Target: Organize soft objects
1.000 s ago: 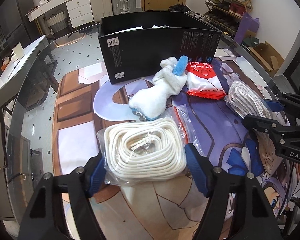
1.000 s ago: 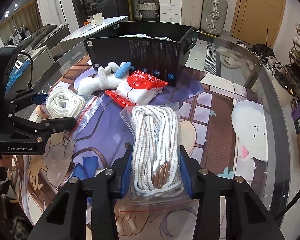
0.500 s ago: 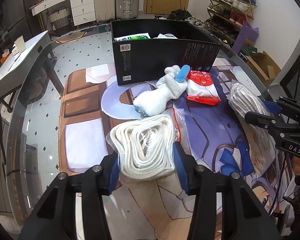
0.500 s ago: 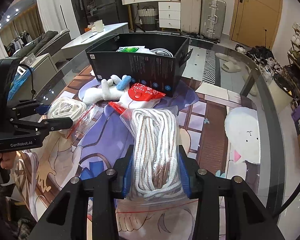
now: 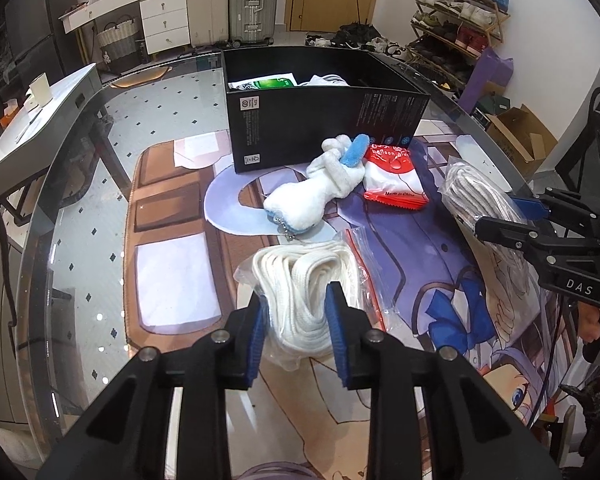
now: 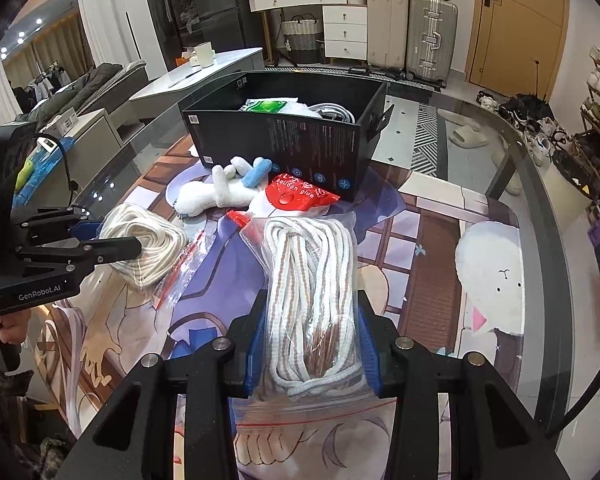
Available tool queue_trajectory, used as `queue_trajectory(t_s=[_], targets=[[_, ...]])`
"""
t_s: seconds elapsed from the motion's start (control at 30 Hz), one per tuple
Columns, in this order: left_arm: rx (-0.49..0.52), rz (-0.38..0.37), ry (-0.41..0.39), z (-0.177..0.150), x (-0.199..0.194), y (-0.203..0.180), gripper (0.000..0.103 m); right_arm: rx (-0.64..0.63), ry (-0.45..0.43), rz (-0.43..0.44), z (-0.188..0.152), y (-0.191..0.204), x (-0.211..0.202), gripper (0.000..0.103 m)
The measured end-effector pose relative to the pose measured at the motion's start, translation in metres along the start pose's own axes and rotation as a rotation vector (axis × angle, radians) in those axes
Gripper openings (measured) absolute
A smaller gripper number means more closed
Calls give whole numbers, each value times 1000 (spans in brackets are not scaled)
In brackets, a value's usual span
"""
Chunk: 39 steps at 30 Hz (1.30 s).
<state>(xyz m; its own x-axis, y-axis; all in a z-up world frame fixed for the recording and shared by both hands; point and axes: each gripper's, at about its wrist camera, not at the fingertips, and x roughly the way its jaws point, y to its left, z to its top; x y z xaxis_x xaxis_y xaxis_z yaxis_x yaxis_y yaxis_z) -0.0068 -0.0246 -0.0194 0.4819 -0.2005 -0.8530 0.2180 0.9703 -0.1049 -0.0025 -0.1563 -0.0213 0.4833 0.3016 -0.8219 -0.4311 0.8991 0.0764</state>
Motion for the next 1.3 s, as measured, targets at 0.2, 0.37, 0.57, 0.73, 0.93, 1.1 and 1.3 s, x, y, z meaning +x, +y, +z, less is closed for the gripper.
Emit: queue_trajectory(t_s=[0.2, 0.37, 0.57, 0.73, 0.93, 1.1, 1.3], targets=[[8, 4, 13, 0, 5, -3, 40, -9, -8, 13, 3, 1, -2, 40], [7, -2, 22, -2, 13, -6, 49, -10, -14, 31, 6, 2, -1, 40], [-30, -68, 8, -3, 12, -2, 29, -17, -12, 19, 6, 4, -5, 40], [-63, -97, -37, -4, 3, 1, 19, -2, -22, -1, 5, 4, -11, 40], [-49, -111, -73, -6, -11, -4, 16, -3, -37, -19, 5, 6, -23, 40], [-55, -97, -106, -5, -24, -3, 16, -17, -50, -16, 9, 12, -28, 40], [-34, -52, -150, -1, -43, -6, 16, -39, -63, 6, 16, 21, -34, 40]])
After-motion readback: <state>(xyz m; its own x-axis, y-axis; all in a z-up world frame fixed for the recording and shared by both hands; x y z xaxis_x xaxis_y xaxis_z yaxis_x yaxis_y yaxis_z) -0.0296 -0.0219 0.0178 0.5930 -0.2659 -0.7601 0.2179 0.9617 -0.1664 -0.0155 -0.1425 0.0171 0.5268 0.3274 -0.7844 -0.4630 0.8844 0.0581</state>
